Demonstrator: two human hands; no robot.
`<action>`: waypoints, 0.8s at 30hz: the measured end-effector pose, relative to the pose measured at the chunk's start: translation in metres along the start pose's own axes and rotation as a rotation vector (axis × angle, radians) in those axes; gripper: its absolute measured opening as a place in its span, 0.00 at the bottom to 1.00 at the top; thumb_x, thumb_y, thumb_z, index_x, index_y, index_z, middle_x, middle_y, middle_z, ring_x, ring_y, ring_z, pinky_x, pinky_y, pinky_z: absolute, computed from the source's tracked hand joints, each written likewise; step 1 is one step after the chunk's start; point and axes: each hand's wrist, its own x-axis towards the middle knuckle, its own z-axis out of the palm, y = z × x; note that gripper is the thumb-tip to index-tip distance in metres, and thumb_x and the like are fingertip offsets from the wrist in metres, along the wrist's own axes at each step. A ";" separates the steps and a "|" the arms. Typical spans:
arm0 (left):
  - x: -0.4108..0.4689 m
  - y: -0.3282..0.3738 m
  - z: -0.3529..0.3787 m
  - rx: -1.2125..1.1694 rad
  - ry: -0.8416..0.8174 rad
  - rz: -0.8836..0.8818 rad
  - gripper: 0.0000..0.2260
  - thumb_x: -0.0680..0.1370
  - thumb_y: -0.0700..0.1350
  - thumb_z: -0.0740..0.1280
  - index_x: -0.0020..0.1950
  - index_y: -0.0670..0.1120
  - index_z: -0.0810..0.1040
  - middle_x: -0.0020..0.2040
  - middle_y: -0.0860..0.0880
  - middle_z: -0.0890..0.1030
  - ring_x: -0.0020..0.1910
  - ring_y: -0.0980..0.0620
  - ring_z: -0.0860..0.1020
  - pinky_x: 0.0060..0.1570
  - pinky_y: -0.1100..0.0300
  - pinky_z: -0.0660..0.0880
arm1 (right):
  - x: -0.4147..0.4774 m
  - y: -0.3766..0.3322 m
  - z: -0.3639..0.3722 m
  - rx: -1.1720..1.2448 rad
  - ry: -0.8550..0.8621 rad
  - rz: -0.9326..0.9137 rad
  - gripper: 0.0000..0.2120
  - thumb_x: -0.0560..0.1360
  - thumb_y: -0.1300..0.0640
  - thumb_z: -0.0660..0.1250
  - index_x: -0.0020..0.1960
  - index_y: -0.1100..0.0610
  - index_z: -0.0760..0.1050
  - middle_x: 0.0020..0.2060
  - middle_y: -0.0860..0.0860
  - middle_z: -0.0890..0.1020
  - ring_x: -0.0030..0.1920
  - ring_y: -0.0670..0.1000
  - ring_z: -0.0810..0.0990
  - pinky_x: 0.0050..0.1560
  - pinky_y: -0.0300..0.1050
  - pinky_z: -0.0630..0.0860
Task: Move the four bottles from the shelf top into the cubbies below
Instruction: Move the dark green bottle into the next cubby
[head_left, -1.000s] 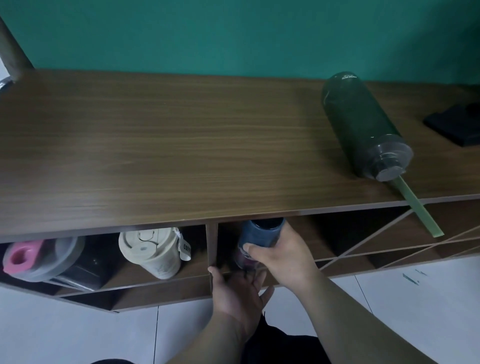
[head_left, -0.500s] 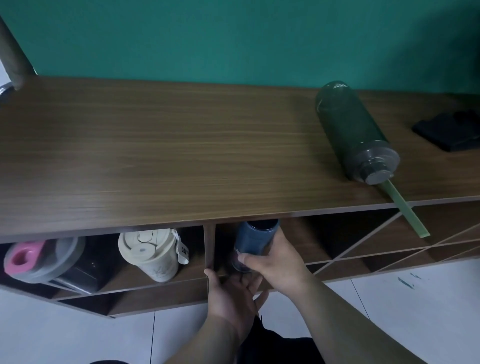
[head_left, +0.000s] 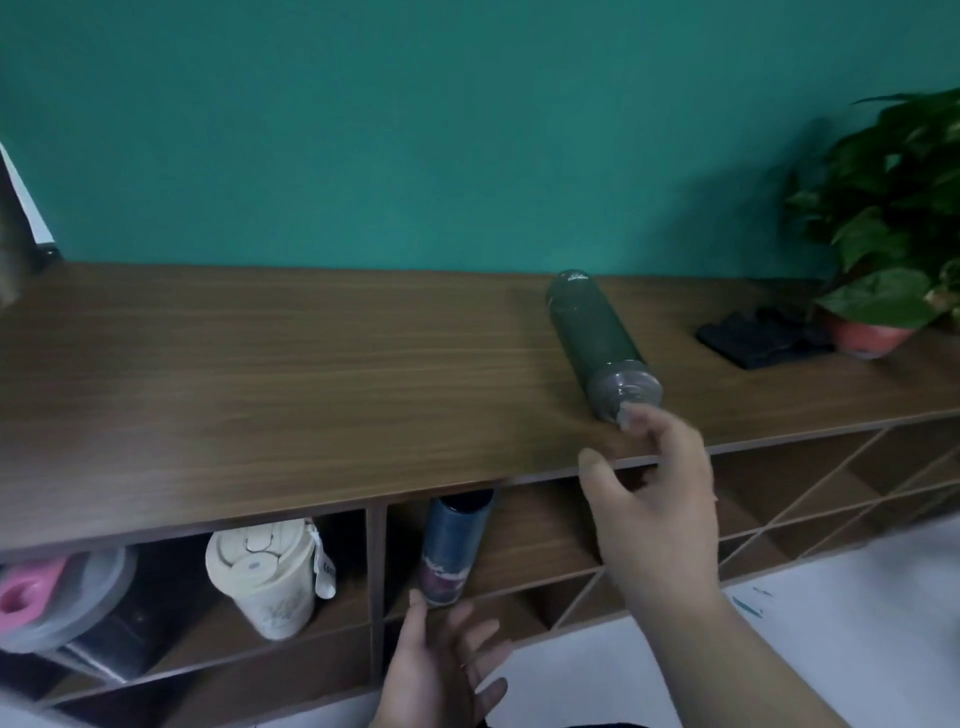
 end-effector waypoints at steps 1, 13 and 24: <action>-0.006 0.003 0.001 -0.008 -0.016 0.004 0.40 0.75 0.74 0.52 0.69 0.43 0.72 0.70 0.37 0.75 0.68 0.35 0.73 0.72 0.39 0.58 | 0.016 -0.008 -0.002 -0.106 0.066 -0.086 0.27 0.70 0.50 0.76 0.65 0.45 0.70 0.63 0.42 0.73 0.69 0.47 0.68 0.67 0.48 0.67; -0.040 0.007 0.007 -0.048 -0.141 0.022 0.38 0.75 0.72 0.52 0.64 0.41 0.76 0.63 0.35 0.79 0.62 0.34 0.75 0.59 0.43 0.66 | 0.079 -0.008 0.009 -0.360 -0.146 -0.010 0.35 0.72 0.52 0.74 0.75 0.48 0.63 0.71 0.51 0.67 0.57 0.56 0.79 0.56 0.54 0.79; -0.054 -0.016 0.044 0.025 -0.275 0.261 0.30 0.70 0.64 0.60 0.69 0.52 0.75 0.65 0.40 0.81 0.63 0.36 0.79 0.56 0.39 0.75 | -0.066 -0.012 -0.107 -0.069 -0.263 0.131 0.32 0.53 0.49 0.84 0.52 0.34 0.74 0.50 0.38 0.82 0.44 0.41 0.83 0.38 0.33 0.75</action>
